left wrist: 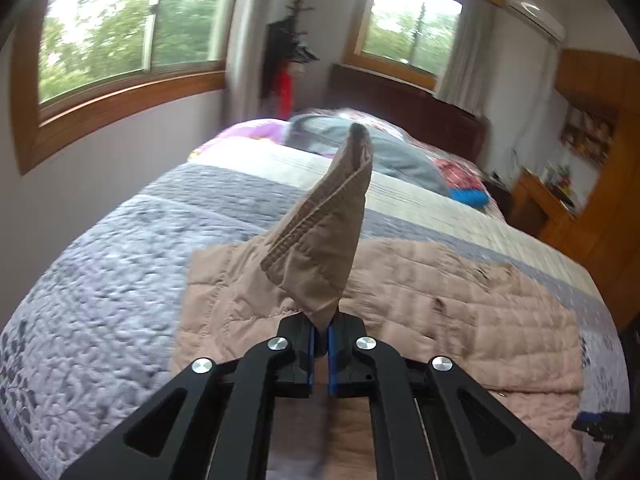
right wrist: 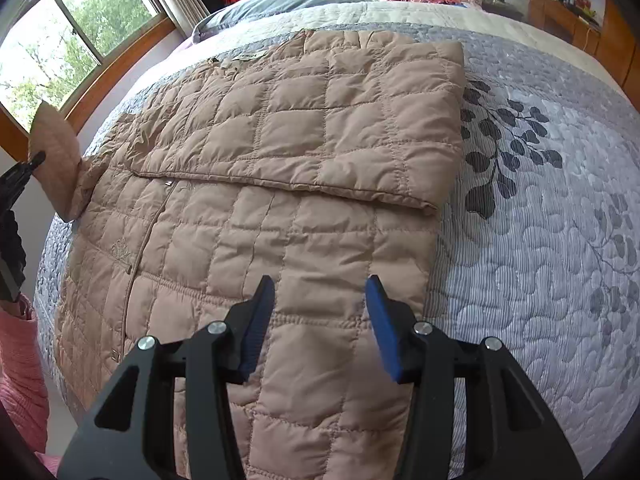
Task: Fold large clothes
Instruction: 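Lift the held sleeve over the coat body with the left tool and release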
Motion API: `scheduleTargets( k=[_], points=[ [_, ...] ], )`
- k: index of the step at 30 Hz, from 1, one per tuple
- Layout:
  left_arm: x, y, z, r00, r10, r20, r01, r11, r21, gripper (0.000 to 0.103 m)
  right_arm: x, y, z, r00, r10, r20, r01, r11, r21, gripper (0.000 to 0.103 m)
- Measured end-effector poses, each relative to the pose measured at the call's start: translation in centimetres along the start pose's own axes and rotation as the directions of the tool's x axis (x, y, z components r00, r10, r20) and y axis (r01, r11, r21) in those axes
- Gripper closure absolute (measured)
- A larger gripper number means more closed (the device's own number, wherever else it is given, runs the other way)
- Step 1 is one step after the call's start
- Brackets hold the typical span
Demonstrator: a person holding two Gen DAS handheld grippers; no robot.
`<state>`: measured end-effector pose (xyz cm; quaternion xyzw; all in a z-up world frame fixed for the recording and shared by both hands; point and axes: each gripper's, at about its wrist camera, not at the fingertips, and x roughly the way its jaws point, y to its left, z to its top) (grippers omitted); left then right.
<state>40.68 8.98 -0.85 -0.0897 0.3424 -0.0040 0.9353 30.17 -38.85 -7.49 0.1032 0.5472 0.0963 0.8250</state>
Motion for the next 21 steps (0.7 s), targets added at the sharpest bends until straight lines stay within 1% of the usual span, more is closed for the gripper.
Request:
scheduleTargets(
  k=[6,8,13,16,17,18,19,20,21],
  points=[
    [2.5,-7.1,-1.0,0.996,-0.069,-0.060,0.074,0.993,0.086,0.099,0.1,-0.2,-0.1,1.000,0.004,0.001,-0.004,1.000,0.008,0.056],
    [3.5,-9.2,-1.6,0.993,-0.082,-0.080,0.091,0.989,0.113,0.099,0.3,-0.3,-0.1,1.000,0.005,-0.001,-0.005,1.000,0.012,0.056],
    [6.6,-12.6,-3.5,0.982,-0.091,-0.166,0.116,0.982,0.149,0.099,0.2,-0.4,0.0,1.000,0.005,0.008,-0.005,1.000,0.018,0.056],
    [8.6,-13.5,-4.7,0.967,-0.096,-0.236,0.136,0.978,0.157,0.097,0.2,-0.5,0.2,1.000,0.007,0.004,-0.007,1.000,0.026,0.056],
    [9.3,-13.6,-5.1,0.955,-0.111,-0.273,0.157,0.976,0.149,0.094,0.2,-0.5,0.3,1.000,0.005,0.003,-0.006,1.000,0.027,0.056],
    [9.8,-13.7,-5.5,0.947,-0.121,-0.299,0.171,0.974,0.147,0.090,0.1,-0.5,0.3,1.000,0.003,0.002,-0.003,1.000,0.028,0.056],
    [10.0,-13.7,-5.8,0.939,-0.129,-0.318,0.183,0.972,0.145,0.087,0.1,-0.4,0.5,1.000,0.002,0.002,-0.002,1.000,0.028,0.056],
    [9.9,-13.6,-6.1,0.933,-0.142,-0.331,0.200,0.969,0.147,0.078,0.0,-0.2,0.7,1.000,0.004,0.001,-0.004,1.000,0.028,0.056],
    [9.4,-13.4,-6.2,0.926,-0.164,-0.340,0.224,0.964,0.145,0.072,0.0,0.1,0.9,1.000,0.008,0.000,-0.008,1.000,0.026,0.056]
  ],
)
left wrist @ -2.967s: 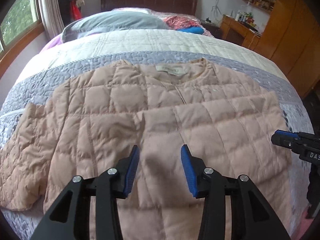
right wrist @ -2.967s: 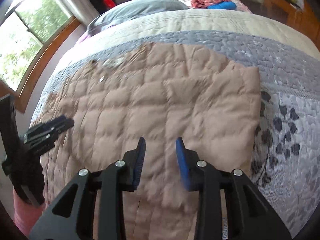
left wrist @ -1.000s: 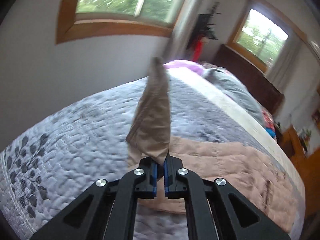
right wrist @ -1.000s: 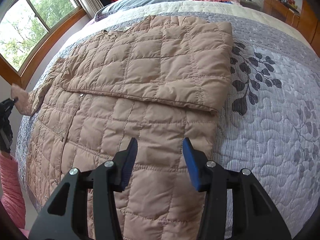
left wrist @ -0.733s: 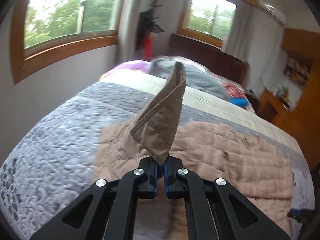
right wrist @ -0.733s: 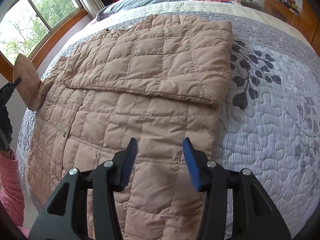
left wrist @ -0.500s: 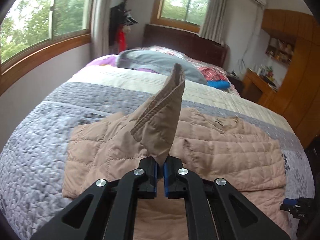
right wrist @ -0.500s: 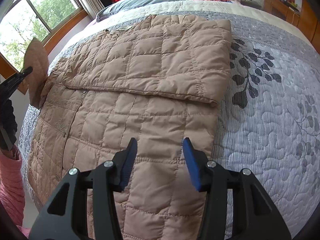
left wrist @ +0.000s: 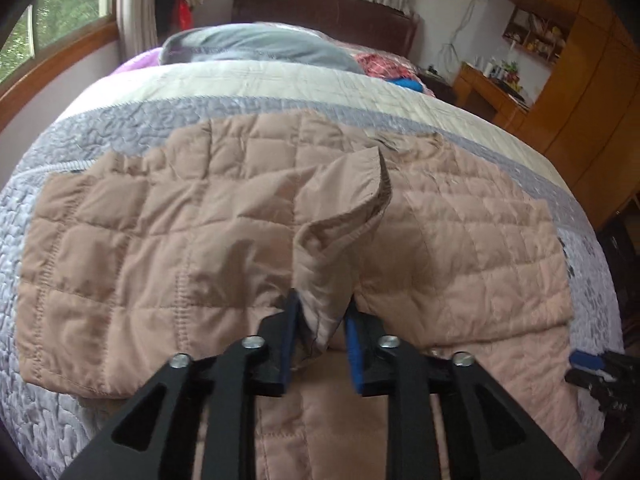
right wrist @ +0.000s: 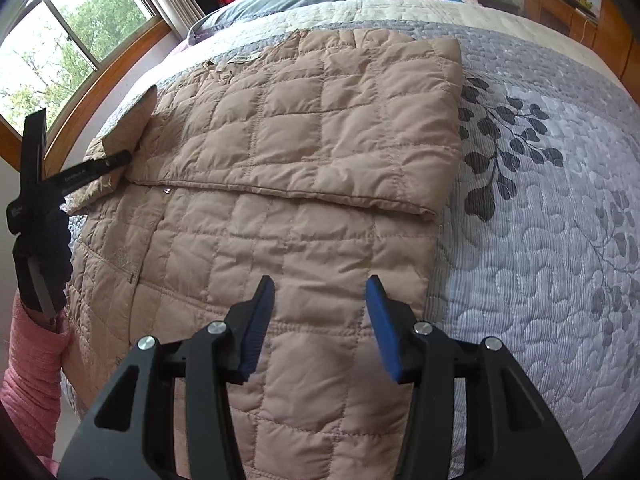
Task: Fold large clothes
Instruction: 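Lift the held sleeve over the coat body with the left tool and release, then move both tools to the coat hem edge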
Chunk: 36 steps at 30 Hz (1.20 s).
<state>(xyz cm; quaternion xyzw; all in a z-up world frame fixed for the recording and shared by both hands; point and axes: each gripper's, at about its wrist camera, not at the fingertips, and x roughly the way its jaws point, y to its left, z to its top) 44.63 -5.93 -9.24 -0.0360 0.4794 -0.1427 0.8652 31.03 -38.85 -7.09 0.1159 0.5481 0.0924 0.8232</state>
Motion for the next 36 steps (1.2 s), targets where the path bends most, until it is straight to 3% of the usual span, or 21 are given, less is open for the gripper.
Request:
scheduleTargets(
  k=[1,3,5,6,8,9,11,14,17,21,22,25,29,33,36],
  points=[
    [-0.7,0.1,-0.3,1.000,-0.027,-0.001,0.027,1.000,0.007,0.070,-0.1,0.5,0.3,1.000,0.006,0.000,-0.006,1.000,-0.007,0.056],
    [-2.5,0.4,-1.1,0.995,-0.095,0.000,0.095,0.995,0.014,0.056,-0.2,1.4,1.0,1.000,0.014,0.002,-0.014,1.000,-0.020,0.056],
    [-4.6,1.3,-1.5,0.988,-0.151,0.014,0.152,0.988,-0.004,0.054,-0.1,3.0,2.1,0.999,0.042,-0.003,-0.042,0.998,-0.041,0.056],
    [-5.7,2.1,-1.7,0.989,-0.147,0.033,0.148,0.989,-0.013,0.054,0.0,3.6,2.5,0.998,0.057,-0.008,-0.058,0.997,-0.045,0.056],
    [-7.2,3.7,-1.6,0.996,-0.047,0.075,0.048,0.999,-0.021,0.054,0.6,5.5,4.0,0.993,0.110,-0.031,-0.112,0.992,-0.054,0.056],
    [-7.6,4.9,-1.4,0.995,0.055,0.088,-0.052,0.998,-0.032,0.054,1.0,6.4,4.8,0.990,0.136,-0.043,-0.138,0.989,-0.054,0.056],
    [-7.5,7.3,-1.0,0.978,0.186,0.090,-0.180,0.981,-0.069,0.054,2.3,8.7,6.7,0.979,0.187,-0.076,-0.191,0.980,-0.055,0.056],
    [-5.2,11.0,-1.0,0.952,0.307,-0.001,-0.306,0.947,-0.100,0.055,4.8,12.4,9.2,0.960,0.247,-0.131,-0.256,0.964,-0.064,0.056],
    [-3.1,12.8,-1.6,0.960,0.274,-0.061,-0.280,0.951,-0.128,0.055,7.3,14.9,10.8,0.947,0.276,-0.165,-0.289,0.956,-0.056,0.056],
    [-2.5,12.5,-2.1,0.961,0.275,-0.041,-0.277,0.953,-0.119,0.054,11.0,17.2,12.4,0.920,0.322,-0.223,-0.335,0.942,-0.022,0.056],
    [-2.4,12.5,-2.1,0.961,0.274,-0.041,-0.277,0.954,-0.117,0.054,11.6,17.4,12.6,0.915,0.333,-0.229,-0.344,0.939,-0.010,0.062],
    [-2.6,12.5,-1.9,0.961,0.272,-0.043,-0.275,0.954,-0.120,0.054,13.1,18.1,12.9,0.894,0.375,-0.247,-0.384,0.923,0.010,0.091],
    [-4.6,12.4,-1.6,0.973,0.230,-0.012,-0.229,0.962,-0.151,0.055,11.0,18.5,13.0,0.907,0.367,-0.205,-0.386,0.920,-0.061,0.098],
    [-6.5,11.7,-0.7,0.974,0.221,0.051,-0.210,0.963,-0.168,0.055,5.2,17.0,13.0,0.942,0.327,-0.076,-0.335,0.932,-0.141,0.099],
    [-6.3,10.6,0.1,0.974,0.217,0.065,-0.205,0.967,-0.153,0.055,1.4,14.6,13.3,0.956,0.295,0.005,-0.291,0.947,-0.134,0.099]
  ],
)
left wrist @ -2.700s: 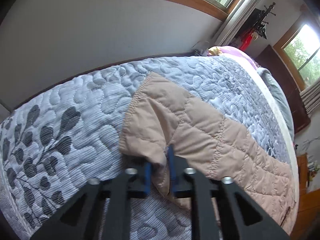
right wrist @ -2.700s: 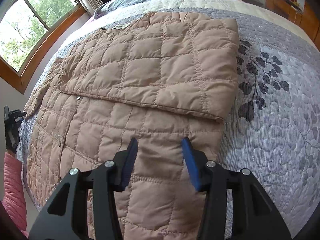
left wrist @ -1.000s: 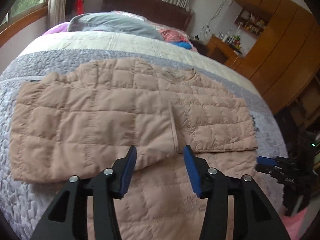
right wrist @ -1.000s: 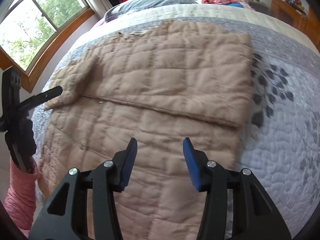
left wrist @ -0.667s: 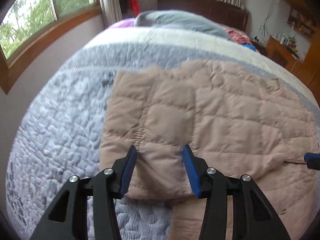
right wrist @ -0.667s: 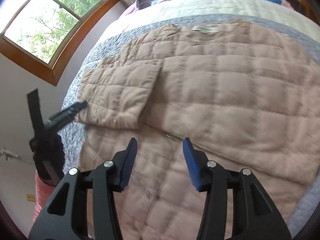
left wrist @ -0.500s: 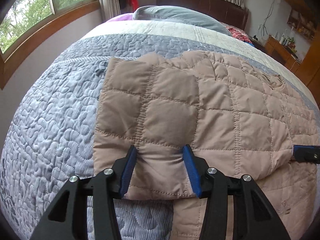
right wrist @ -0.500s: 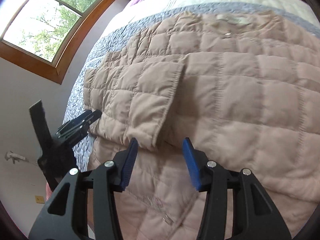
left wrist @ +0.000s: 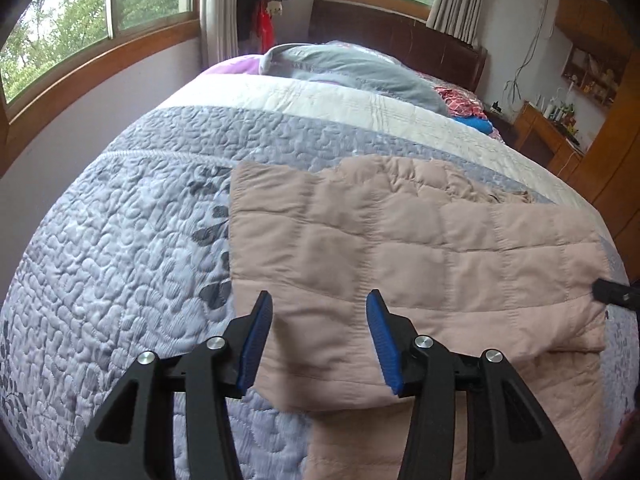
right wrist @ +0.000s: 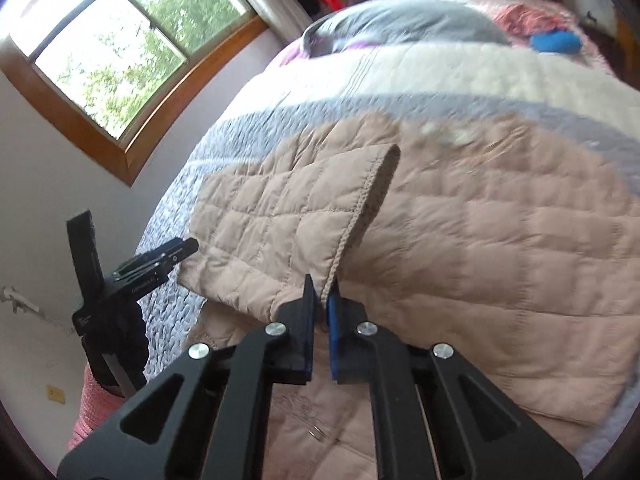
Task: Fold large clothes
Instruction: 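Move both tools to the coat hem edge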
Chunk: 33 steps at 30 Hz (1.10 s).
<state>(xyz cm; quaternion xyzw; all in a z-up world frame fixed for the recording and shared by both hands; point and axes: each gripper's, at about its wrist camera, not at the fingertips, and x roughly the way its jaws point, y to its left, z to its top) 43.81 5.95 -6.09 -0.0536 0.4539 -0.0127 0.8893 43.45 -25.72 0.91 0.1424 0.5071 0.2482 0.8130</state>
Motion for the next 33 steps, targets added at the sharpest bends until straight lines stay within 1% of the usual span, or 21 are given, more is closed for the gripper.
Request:
scheduleTargets(
  k=[2,4,5,7,10,14,17,21,23,24,26,27,28,29,30,31,33],
  points=[
    [0.3,-1.1,0.2,1.000,-0.001,0.002,0.001,1.000,0.016,0.055,-2.7,-1.2,-0.2,0.998,-0.044,0.043,0.044,0.999,0.008,0.099],
    [0.8,-2.3,0.4,1.000,-0.016,0.000,0.016,0.999,0.034,0.055,-4.4,-2.4,-0.4,0.994,-0.088,0.070,0.087,0.996,0.024,0.099],
    [1.0,-3.0,0.5,0.999,-0.033,-0.003,0.033,0.998,0.045,0.056,-5.4,-3.4,-0.6,0.991,-0.109,0.081,0.106,0.994,0.039,0.099],
    [1.3,-4.4,0.6,0.999,-0.032,-0.003,0.032,0.997,0.069,0.056,-7.1,-5.7,-1.3,0.987,-0.135,0.093,0.128,0.989,0.077,0.099],
    [2.3,-6.4,0.5,1.000,-0.019,-0.015,0.021,0.993,0.118,0.056,-8.9,-9.2,-2.4,0.967,-0.229,0.111,0.212,0.966,0.149,0.099],
    [4.2,-7.7,0.0,0.999,0.002,-0.052,0.006,0.990,0.143,0.056,-8.5,-13.7,-4.3,0.964,-0.253,0.086,0.226,0.944,0.240,0.099],
    [6.1,-8.4,-0.8,0.995,0.033,-0.089,-0.016,0.984,0.178,0.055,-6.2,-15.9,-5.8,0.970,-0.238,0.043,0.215,0.930,0.298,0.099],
    [7.4,-8.6,-1.5,0.994,0.049,-0.099,-0.030,0.981,0.191,0.054,-2.2,-17.8,-7.1,0.968,-0.246,-0.039,0.245,0.911,0.332,0.099],
    [7.3,-8.8,-1.5,0.993,0.053,-0.103,-0.032,0.980,0.197,0.054,-1.4,-18.1,-7.3,0.969,-0.242,-0.046,0.243,0.910,0.337,0.098],
    [7.3,-8.6,-1.3,0.993,0.049,-0.108,-0.027,0.981,0.192,0.054,-1.6,-18.0,-7.4,0.969,-0.244,-0.042,0.243,0.910,0.337,0.097],
    [6.6,-8.3,-0.9,0.993,0.038,-0.116,-0.017,0.985,0.173,0.054,-2.6,-17.3,-7.4,0.963,-0.266,-0.032,0.261,0.906,0.334,0.091],
    [6.0,-8.3,-0.6,0.993,0.037,-0.110,-0.019,0.986,0.165,0.055,-3.4,-16.7,-7.4,0.952,-0.306,-0.020,0.295,0.897,0.330,0.090],
    [5.1,-8.3,-0.4,0.996,0.030,-0.088,-0.016,0.987,0.160,0.055,-4.4,-15.8,-7.3,0.938,-0.347,0.003,0.329,0.890,0.316,0.089],
    [4.0,-8.4,-0.2,0.998,0.015,-0.057,-0.006,0.987,0.161,0.055,-5.6,-14.5,-7.2,0.918,-0.394,0.046,0.364,0.884,0.293,0.089],
    [3.3,-8.8,-0.2,0.999,0.005,-0.038,0.002,0.986,0.166,0.055,-6.8,-13.0,-7.1,0.906,-0.413,0.092,0.377,0.886,0.269,0.088],
    [2.5,-9.5,-0.3,1.000,-0.011,-0.021,0.015,0.985,0.174,0.055,-7.1,-12.2,-7.0,0.908,-0.404,0.108,0.367,0.894,0.256,0.088],
    [1.8,-11.2,-0.7,0.999,-0.030,-0.019,0.034,0.980,0.197,0.055,-6.9,-9.9,-6.7,0.937,-0.328,0.121,0.299,0.931,0.211,0.088]
  ],
)
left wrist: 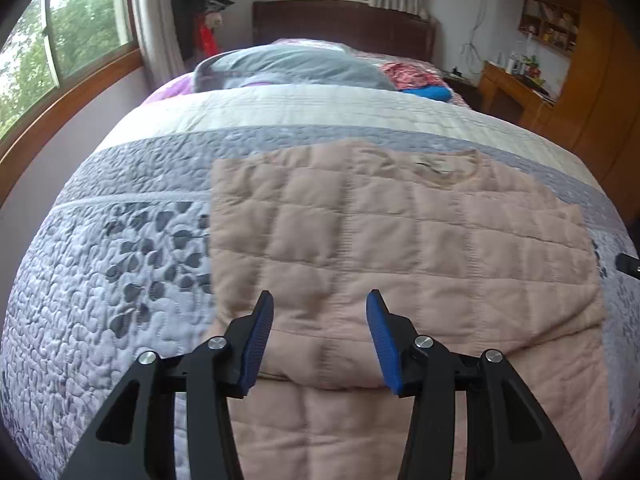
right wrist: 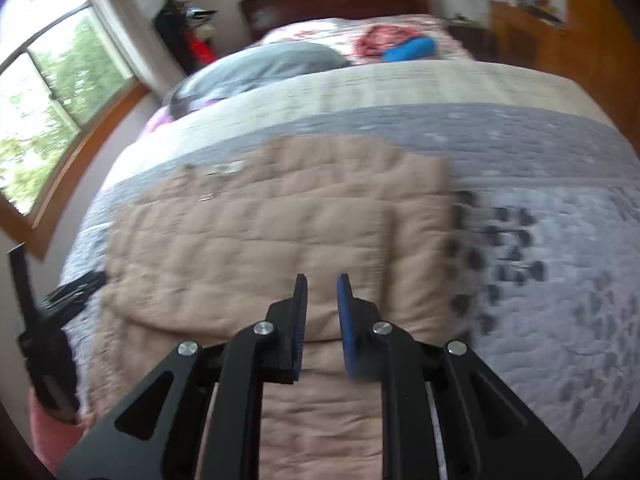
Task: Fold large clothes
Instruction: 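Move both tools to the coat hem edge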
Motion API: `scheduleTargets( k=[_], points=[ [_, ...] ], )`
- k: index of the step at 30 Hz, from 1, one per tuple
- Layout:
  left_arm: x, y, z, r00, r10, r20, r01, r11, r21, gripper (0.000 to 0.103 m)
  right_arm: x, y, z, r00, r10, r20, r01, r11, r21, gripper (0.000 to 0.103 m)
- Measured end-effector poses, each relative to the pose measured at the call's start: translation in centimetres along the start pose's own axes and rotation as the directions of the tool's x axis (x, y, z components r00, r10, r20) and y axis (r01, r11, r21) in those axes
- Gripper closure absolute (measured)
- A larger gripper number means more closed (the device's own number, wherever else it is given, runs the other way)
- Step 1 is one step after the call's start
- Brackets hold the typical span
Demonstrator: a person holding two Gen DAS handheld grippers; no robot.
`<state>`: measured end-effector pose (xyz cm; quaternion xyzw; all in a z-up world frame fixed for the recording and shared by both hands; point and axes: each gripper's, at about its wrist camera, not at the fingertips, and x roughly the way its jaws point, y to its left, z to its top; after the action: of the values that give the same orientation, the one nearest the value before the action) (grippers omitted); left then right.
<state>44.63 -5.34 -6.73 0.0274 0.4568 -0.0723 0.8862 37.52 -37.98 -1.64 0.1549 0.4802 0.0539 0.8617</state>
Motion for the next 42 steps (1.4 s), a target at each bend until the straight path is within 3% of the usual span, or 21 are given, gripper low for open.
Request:
scheduleTargets(
  k=[3,7,12,16,19,22,25,31,34,37,40,42],
  points=[
    [0.4,-2.4,-0.3,1.000,0.007,-0.004,-0.007,0.999,0.044,0.055,2.3,3.7,-1.0,0.992,0.088,-0.090,-0.094,0.994,-0.061,0.087],
    [2.7,-3.6,-0.8,0.999,0.015,-0.048,-0.012,0.999,0.052,0.055,5.7,6.1,-1.9,0.989,0.051,-0.135,-0.065,0.993,-0.098,0.087],
    [5.3,-3.4,-1.7,0.995,0.002,-0.097,0.005,0.998,0.062,0.053,9.8,5.6,-2.9,0.977,-0.001,-0.214,-0.021,0.995,-0.101,0.090],
    [5.4,-3.6,-1.7,0.995,0.008,-0.102,0.000,0.997,0.076,0.053,10.2,5.3,-2.7,0.972,0.000,-0.235,-0.026,0.994,-0.109,0.090],
    [4.5,-4.0,-0.1,0.996,-0.008,-0.088,0.014,0.998,0.068,0.055,9.0,6.1,-1.1,0.975,0.024,-0.223,-0.050,0.993,-0.111,0.087],
    [3.4,-4.3,2.8,0.998,-0.043,-0.036,0.044,0.998,0.041,0.055,7.7,6.9,2.1,0.988,0.066,-0.138,-0.079,0.993,-0.091,0.083],
    [4.4,-5.3,5.9,1.000,-0.021,-0.022,0.022,0.998,0.059,0.055,8.5,6.1,5.0,0.994,0.008,-0.105,-0.016,0.997,-0.074,0.082],
    [11.1,-5.5,7.5,0.984,0.034,-0.174,-0.025,0.998,0.051,0.053,14.3,2.4,6.5,0.977,-0.011,-0.211,0.012,1.000,0.003,0.087],
    [11.8,-5.5,7.3,0.984,0.040,-0.172,-0.031,0.998,0.053,0.052,15.5,1.9,6.7,0.976,0.013,-0.216,-0.008,1.000,0.025,0.087],
    [10.2,-5.0,7.3,0.987,0.024,-0.157,-0.020,0.999,0.028,0.053,13.7,2.1,6.7,0.980,0.039,-0.193,-0.035,0.999,0.023,0.082],
    [6.0,-3.4,6.3,0.994,-0.028,-0.109,0.029,1.000,0.005,0.053,9.2,2.2,5.2,0.988,0.083,-0.134,-0.086,0.996,-0.017,0.078],
    [2.3,-1.7,4.3,0.996,-0.060,-0.073,0.061,0.998,0.020,0.052,5.7,1.6,3.3,0.990,0.101,-0.097,-0.106,0.993,-0.045,0.069]
  ],
)
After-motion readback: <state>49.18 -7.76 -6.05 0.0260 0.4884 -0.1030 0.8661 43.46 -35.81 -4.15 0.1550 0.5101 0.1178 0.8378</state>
